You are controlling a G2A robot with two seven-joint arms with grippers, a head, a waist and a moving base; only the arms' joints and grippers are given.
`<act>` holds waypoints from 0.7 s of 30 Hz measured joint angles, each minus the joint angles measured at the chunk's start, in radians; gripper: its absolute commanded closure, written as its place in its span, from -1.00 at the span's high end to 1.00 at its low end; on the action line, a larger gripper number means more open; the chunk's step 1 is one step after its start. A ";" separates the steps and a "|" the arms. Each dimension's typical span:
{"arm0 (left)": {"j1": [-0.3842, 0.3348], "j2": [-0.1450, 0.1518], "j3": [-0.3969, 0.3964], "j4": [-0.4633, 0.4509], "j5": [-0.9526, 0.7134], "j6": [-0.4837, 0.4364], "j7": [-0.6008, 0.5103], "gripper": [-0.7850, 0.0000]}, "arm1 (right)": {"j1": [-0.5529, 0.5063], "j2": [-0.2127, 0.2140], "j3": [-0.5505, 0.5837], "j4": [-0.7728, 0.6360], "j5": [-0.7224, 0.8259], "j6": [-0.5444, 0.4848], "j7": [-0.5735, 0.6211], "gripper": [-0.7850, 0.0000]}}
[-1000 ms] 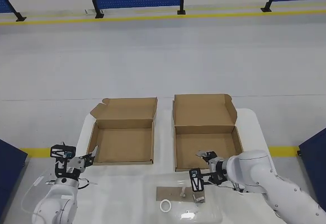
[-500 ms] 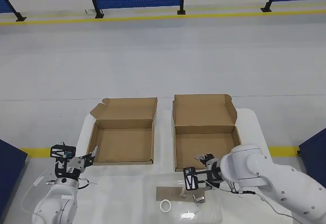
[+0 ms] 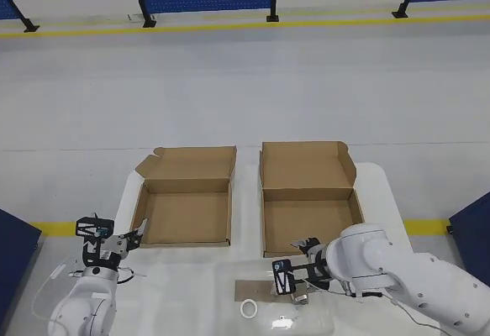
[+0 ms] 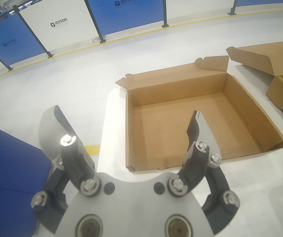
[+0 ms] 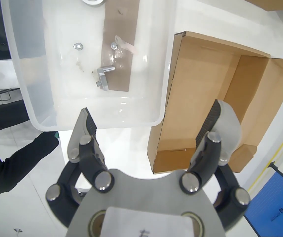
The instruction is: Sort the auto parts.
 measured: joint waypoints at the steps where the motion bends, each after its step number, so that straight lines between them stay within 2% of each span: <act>1: 0.000 0.000 0.000 0.000 0.000 0.000 0.000 1.00 | 0.014 -0.004 -0.020 -0.003 0.013 0.017 0.017 1.00; 8: 0.000 0.000 0.000 0.000 0.000 0.000 0.000 1.00 | 0.122 -0.044 -0.151 0.007 0.123 0.128 0.128 1.00; 14: 0.000 0.000 0.000 0.000 0.000 0.000 0.000 1.00 | 0.175 -0.088 -0.212 0.043 0.221 0.202 0.202 1.00; 17: 0.000 0.000 0.000 0.000 0.000 0.000 0.000 1.00 | 0.185 -0.106 -0.233 0.050 0.237 0.214 0.214 1.00; 21: 0.000 0.000 0.000 0.000 0.000 0.000 0.000 1.00 | 0.189 -0.108 -0.237 0.049 0.234 0.210 0.210 1.00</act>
